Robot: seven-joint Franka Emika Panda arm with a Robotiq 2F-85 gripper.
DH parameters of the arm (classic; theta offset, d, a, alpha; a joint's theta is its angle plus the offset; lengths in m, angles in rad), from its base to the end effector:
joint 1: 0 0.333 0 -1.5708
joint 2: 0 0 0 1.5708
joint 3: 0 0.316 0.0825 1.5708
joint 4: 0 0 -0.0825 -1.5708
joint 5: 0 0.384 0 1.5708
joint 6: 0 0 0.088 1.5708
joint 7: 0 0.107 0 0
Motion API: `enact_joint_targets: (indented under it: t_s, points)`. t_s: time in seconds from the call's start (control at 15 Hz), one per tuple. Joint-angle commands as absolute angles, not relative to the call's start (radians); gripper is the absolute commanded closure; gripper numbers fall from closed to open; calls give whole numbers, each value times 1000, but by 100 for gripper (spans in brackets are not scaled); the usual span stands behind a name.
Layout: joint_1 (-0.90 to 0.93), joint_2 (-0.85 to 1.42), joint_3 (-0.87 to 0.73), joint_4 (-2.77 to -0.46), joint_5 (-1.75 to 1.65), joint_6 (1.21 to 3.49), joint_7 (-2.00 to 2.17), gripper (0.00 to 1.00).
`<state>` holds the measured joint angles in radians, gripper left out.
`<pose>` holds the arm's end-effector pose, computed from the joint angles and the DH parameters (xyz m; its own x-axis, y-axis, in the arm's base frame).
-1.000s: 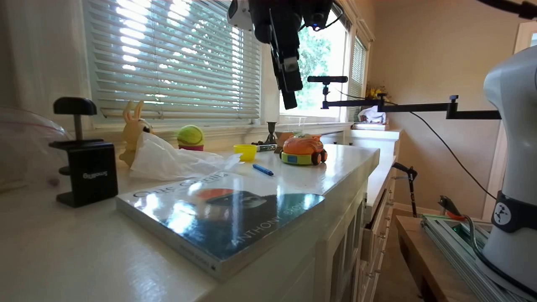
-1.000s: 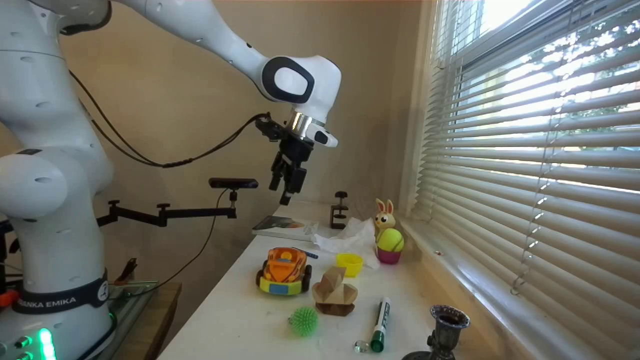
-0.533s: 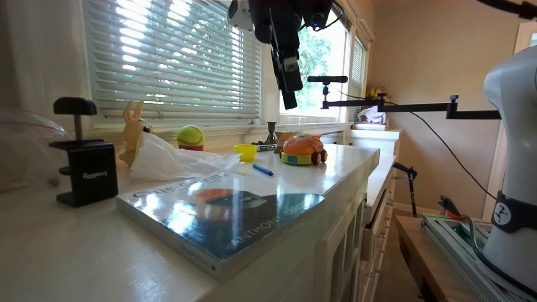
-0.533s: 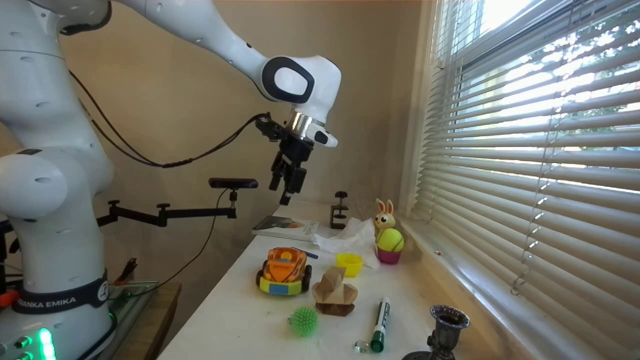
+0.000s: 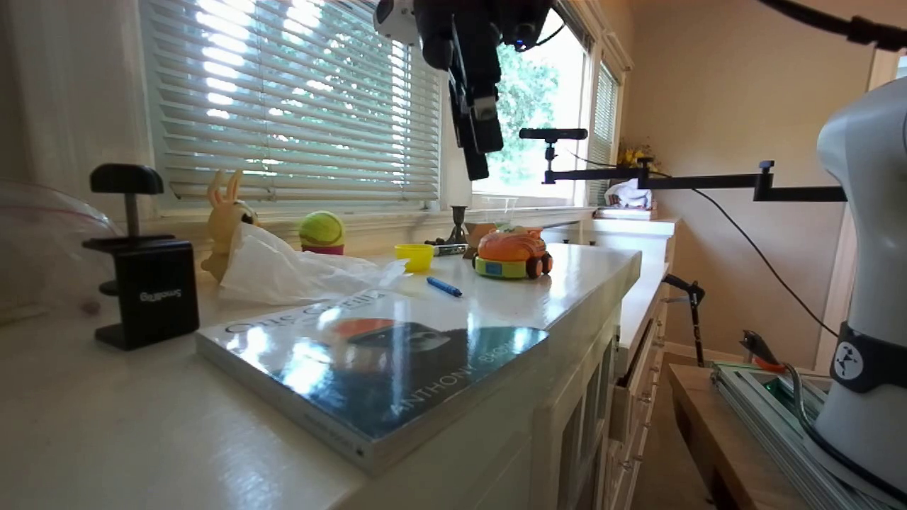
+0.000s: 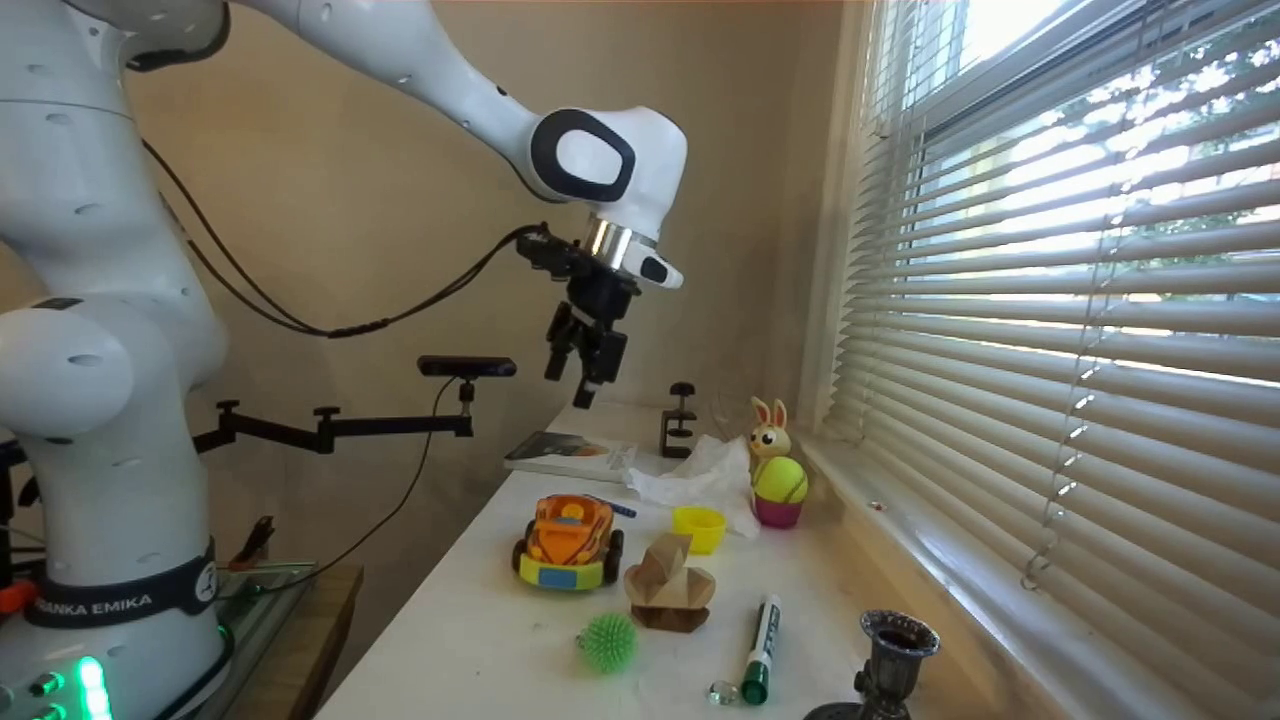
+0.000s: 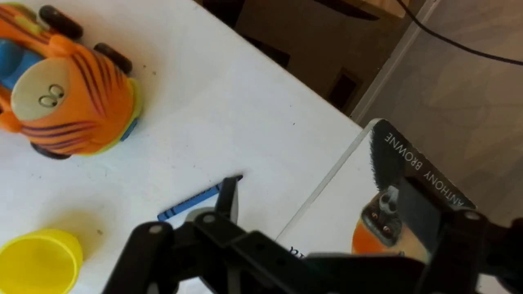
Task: Rotate the black clamp.
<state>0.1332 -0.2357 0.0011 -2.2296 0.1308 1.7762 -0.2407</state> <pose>0.4480 0.0720 0.4543 0.9235 0.3371 -0.1830 0.3087 -0.9364 -0.1671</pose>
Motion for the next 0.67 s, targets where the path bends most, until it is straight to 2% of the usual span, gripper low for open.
enact_joint_targets:
  t_s: [0.0,0.6]
  points:
    - [124,-131,15,-2094,52,1762,-381,0]
    - [146,154,114,-1858,35,1950,-557,0]
